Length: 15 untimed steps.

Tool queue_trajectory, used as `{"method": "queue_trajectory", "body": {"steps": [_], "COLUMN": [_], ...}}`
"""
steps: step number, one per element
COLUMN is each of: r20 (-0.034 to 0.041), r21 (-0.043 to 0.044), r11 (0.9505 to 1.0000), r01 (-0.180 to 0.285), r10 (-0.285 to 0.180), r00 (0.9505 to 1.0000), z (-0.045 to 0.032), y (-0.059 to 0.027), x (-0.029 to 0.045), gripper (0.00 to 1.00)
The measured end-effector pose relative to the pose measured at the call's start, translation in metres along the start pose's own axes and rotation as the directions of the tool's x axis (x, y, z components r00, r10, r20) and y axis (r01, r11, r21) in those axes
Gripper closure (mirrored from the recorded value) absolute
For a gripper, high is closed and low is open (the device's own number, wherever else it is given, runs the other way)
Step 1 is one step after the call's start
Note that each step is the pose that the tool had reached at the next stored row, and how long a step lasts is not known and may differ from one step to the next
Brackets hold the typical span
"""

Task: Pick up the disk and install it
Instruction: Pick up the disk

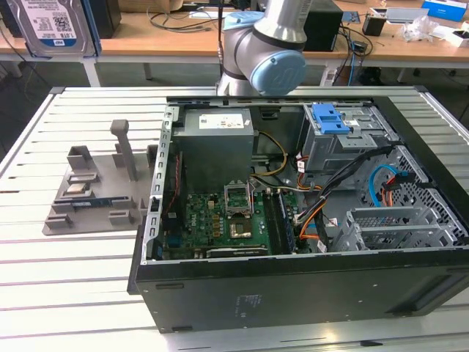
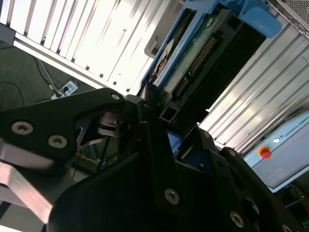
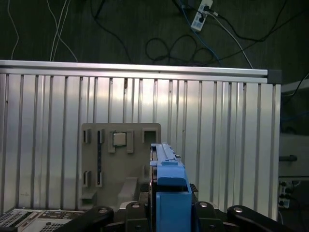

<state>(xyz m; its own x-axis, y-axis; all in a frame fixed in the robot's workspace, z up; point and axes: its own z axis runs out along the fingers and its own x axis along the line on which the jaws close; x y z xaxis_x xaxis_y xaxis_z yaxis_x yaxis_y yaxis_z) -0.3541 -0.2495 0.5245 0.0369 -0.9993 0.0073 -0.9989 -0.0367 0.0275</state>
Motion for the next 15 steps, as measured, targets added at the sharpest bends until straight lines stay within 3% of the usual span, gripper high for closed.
{"method": "queue_trajectory", "body": {"steps": [5,15], "r20": [0.0,0.0002], "r21": [-0.0012,-0.0051], "r11": [1.0,1.0], "r01": [0.0,0.0], "r10": [0.0,0.0], "r00": [1.0,1.0], "z": [-0.0003,-0.0012], "y": [-0.0119,-0.0544], "x": [0.0044,0.012], "gripper": [0.63,0.63]}}
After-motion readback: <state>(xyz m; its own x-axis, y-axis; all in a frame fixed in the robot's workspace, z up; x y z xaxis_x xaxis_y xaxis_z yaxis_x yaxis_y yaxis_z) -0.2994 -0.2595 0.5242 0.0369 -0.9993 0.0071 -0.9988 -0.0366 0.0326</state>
